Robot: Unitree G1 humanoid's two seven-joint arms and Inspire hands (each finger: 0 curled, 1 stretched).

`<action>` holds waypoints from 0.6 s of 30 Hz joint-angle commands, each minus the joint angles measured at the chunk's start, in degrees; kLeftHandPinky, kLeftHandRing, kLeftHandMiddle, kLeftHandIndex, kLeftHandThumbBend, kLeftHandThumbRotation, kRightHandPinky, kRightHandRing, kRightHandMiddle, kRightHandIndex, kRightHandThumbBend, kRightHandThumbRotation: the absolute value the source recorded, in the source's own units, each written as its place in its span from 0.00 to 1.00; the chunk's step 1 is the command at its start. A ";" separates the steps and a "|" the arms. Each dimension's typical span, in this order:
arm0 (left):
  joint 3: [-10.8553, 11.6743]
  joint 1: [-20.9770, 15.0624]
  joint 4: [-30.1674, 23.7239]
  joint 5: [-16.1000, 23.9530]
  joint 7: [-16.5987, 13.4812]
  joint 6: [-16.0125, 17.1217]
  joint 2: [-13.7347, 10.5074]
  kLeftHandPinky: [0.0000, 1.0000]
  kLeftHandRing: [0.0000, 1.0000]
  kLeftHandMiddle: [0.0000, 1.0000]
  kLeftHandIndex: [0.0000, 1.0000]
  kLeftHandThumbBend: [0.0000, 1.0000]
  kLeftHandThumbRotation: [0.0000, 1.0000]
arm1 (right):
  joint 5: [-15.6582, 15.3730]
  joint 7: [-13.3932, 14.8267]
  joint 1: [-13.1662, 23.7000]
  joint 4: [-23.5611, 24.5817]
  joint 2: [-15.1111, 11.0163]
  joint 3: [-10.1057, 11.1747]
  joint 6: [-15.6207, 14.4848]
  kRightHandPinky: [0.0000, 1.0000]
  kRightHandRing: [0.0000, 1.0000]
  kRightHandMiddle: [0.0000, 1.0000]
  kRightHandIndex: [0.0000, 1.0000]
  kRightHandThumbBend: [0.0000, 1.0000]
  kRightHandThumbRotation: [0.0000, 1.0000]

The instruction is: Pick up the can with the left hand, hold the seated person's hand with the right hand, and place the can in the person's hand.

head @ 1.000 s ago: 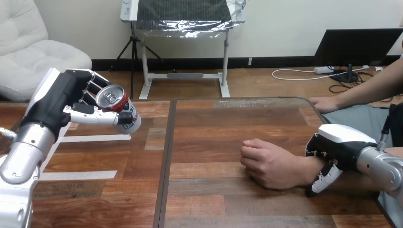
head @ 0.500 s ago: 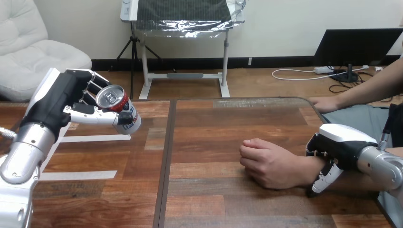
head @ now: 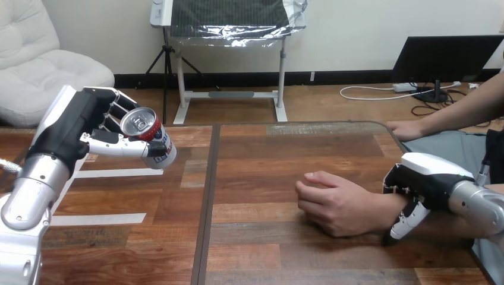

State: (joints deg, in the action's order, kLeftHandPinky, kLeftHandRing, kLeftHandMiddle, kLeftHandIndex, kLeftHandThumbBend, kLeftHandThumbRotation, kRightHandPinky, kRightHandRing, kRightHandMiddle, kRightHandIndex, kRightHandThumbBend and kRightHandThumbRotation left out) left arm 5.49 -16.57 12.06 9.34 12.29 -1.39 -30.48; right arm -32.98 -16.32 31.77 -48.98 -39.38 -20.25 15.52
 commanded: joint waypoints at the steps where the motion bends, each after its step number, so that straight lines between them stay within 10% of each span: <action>1: 0.27 -3.91 -2.28 -0.61 -0.50 0.12 0.43 0.30 0.36 0.39 0.42 0.75 0.00 | 2.15 -1.61 -1.72 1.27 1.08 0.81 -0.40 0.23 0.29 0.36 0.39 0.85 0.03; 18: -0.82 -4.46 -2.08 -0.62 -0.01 -0.91 1.73 0.30 0.36 0.39 0.42 0.75 0.00 | 5.17 -2.95 -1.77 7.91 -0.73 3.50 -1.02 0.24 0.29 0.36 0.38 0.87 0.07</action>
State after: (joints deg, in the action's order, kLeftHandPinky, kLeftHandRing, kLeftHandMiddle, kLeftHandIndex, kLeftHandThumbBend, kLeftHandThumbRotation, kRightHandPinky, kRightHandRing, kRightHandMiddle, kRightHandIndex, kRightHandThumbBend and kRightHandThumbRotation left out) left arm 5.28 -16.58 12.06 9.28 12.33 -2.13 -29.54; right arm -29.75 -18.81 30.90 -43.54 -40.76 -18.13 14.43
